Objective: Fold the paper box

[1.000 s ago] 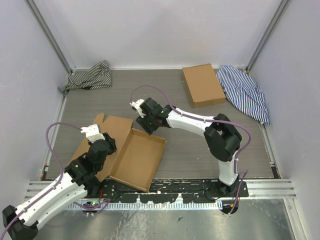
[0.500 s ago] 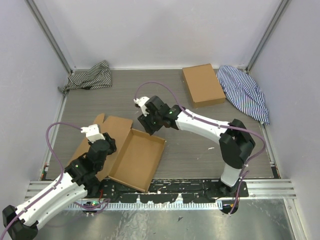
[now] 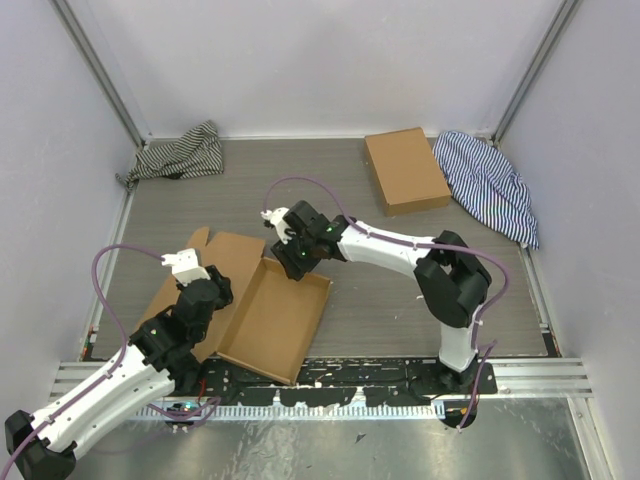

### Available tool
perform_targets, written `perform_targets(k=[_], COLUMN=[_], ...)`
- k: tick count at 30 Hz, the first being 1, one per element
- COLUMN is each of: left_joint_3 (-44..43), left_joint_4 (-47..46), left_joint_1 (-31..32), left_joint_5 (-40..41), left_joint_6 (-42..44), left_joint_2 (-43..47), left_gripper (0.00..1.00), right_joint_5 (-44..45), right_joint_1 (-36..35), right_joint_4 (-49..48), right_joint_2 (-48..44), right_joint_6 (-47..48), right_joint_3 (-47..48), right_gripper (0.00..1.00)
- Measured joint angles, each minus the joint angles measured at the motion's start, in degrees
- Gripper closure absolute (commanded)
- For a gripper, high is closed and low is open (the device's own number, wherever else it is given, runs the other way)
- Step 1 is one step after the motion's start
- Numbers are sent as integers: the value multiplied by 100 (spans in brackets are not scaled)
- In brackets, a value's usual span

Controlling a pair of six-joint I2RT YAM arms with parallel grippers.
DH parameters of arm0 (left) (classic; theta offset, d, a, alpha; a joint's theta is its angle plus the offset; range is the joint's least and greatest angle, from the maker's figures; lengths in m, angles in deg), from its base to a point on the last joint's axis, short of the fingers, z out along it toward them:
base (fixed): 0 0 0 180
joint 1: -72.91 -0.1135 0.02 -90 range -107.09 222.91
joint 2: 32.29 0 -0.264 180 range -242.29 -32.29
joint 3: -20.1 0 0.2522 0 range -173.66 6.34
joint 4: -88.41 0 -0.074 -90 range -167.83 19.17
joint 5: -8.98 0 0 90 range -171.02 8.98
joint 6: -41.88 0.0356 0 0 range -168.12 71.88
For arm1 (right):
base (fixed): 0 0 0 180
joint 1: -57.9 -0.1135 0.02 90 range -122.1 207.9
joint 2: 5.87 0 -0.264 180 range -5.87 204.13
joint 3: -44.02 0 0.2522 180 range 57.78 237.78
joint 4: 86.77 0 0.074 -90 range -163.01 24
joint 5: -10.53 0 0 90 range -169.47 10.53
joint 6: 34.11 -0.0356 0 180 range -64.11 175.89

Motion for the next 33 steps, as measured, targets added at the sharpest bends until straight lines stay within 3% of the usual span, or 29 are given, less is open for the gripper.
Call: perform_targets(k=[5,12,18,22,25,27,29,33], left_joint_3=[0,0,-9,-249,-761,-1182,-1569,-2459], left_joint_4=[0,0,-9,70,264,348,396,511], left_joint_1=[2,0,2,0,-2,-66,-214,-1038], left_joint_5=[0,92,122,151,295,330,232,-588], left_joint_6=[0,-9,-96,-251,-420,-476,-487,-431], left_joint_2=[0,2,136,101,-136,-492,-933,-2240], left_gripper=[48,42,40,31,27,25,23,23], right_joint_5=[146,863,1659,2181,2317,2337,2319,2269], right_joint_1=[-4,-4,52,186,223,210,205,199], right_joint_4=[4,-28,-59,-74,-85,-72,-70,-105], right_joint_2=[264,317,-94,-682,-1259,-1676,-2020,-2511], right_joint_6=[-120,-483,-1176,-1725,-2037,-2238,-2378,-2575], right_joint_3=[2,-63,-586,-1322,-1939,-2297,-2487,-2518], right_gripper=[69,85,90,90,84,72,53,35])
